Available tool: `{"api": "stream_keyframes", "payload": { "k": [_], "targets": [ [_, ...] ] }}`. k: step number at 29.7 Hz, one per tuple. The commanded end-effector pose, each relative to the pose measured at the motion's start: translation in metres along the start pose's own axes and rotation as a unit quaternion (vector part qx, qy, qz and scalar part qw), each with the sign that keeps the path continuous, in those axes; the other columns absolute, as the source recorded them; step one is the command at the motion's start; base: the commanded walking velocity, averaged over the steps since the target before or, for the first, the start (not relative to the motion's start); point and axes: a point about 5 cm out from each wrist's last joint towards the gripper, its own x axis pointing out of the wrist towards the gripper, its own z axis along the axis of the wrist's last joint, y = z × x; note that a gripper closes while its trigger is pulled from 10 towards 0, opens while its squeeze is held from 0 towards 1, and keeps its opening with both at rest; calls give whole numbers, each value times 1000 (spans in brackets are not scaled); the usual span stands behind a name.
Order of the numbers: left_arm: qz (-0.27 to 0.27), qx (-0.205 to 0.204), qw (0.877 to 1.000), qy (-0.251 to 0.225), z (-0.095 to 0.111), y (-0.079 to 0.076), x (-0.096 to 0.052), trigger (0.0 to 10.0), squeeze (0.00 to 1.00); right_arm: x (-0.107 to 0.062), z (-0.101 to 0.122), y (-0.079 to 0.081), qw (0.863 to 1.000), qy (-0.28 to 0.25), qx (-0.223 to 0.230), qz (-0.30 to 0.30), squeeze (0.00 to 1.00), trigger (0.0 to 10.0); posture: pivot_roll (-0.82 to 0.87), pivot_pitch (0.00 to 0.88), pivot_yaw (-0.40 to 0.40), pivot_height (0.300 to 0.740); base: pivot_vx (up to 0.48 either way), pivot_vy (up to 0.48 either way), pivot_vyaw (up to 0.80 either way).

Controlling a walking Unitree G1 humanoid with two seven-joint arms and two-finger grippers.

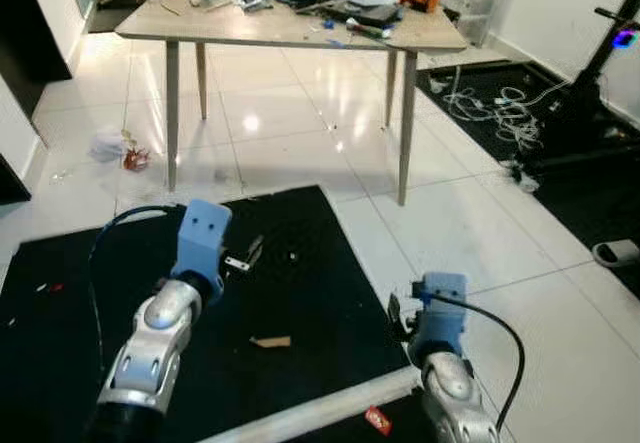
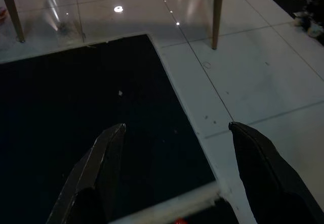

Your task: Picking trash to rubbish bin

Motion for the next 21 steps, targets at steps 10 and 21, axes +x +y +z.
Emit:
{"api": "stream_keyframes", "payload": {
  "k": [10,21],
  "targets": [
    [-8,-3,1000,2,0,-4,0,10000,0,-2,-4,-6,1000,8,-2,-7,0,10000,12,106,38,740,358,0,0],
    [-10,-3,1000,3,0,-4,1,10000,0,-1,-5,-6,1000,10,-5,-5,0,10000,10,106,38,740,357,0,0]
  ]
}}
